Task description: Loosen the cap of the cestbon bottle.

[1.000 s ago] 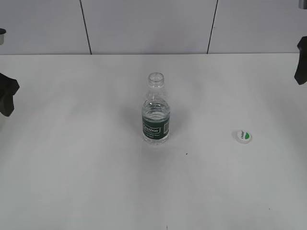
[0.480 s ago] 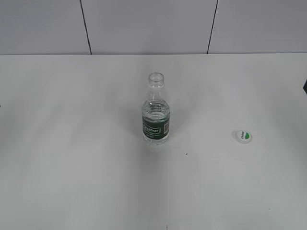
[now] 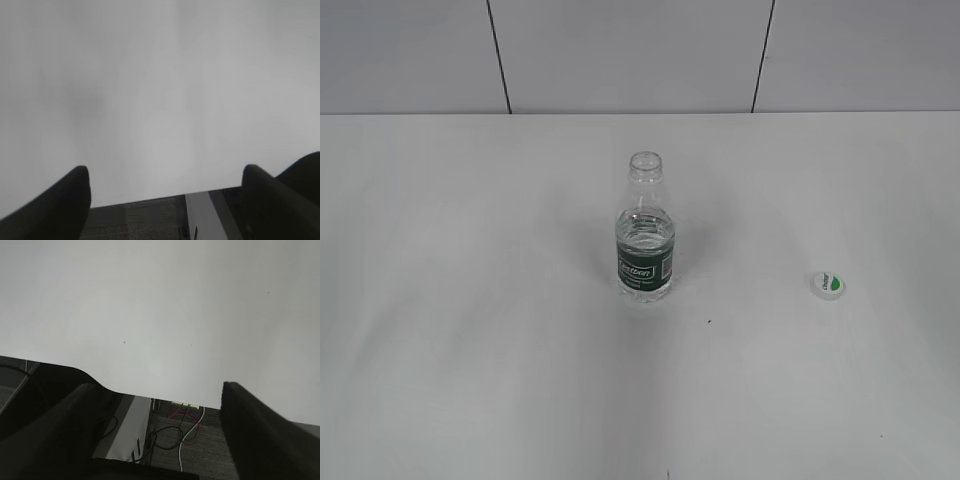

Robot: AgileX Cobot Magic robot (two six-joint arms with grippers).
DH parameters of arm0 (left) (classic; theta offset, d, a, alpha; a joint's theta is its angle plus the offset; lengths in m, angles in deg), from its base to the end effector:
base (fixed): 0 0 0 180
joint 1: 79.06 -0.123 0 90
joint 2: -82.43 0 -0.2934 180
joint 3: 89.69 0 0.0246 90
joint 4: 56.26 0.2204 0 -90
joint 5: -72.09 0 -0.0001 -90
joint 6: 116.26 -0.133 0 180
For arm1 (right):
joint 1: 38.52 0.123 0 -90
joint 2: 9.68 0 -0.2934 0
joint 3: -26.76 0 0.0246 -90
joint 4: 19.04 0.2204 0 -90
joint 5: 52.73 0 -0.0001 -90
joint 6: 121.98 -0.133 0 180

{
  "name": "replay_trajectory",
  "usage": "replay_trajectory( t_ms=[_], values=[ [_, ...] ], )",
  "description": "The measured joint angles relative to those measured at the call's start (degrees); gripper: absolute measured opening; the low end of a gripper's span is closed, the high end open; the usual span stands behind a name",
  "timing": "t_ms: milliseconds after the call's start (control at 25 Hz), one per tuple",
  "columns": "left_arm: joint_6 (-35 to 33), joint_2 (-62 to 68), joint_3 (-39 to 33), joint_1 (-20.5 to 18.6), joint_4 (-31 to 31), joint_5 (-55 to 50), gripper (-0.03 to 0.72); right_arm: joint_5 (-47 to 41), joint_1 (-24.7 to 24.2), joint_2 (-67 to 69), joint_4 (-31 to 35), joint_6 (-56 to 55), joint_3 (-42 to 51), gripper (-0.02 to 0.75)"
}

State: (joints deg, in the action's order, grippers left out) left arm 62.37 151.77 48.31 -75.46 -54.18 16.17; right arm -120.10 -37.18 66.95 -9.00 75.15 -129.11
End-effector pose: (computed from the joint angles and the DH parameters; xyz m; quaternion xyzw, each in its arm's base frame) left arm 0.1400 -0.0048 0.2106 0.0515 0.9924 0.0139 0.1112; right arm 0.1803 0.0256 0.2631 -0.1342 0.9820 0.0689 0.1135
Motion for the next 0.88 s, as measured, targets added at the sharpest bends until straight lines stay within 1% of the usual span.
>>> replay_trajectory(
  t_ms=[200, 560, 680, 880],
  values=[
    [0.0, -8.3, -4.0, 0.0, -1.3, -3.1, 0.556, 1.3, 0.0, -7.2, 0.2, 0.0, 7.9, 0.589],
    [0.0, -24.7, -5.0, 0.0, -1.7, -4.5, 0.551, 4.5, 0.0, -23.2, 0.3, 0.0, 21.7, 0.589],
    [0.0, -29.3, -5.0, 0.0, -1.7, -4.6, 0.546, 4.3, 0.0, -28.5, 0.3, -0.1, 23.3, 0.589],
    [0.0, -37.0, -5.1, 0.0, -2.1, -5.1, 0.537, 4.2, 0.0, -36.3, 0.3, -0.4, 23.4, 0.589]
  ],
)
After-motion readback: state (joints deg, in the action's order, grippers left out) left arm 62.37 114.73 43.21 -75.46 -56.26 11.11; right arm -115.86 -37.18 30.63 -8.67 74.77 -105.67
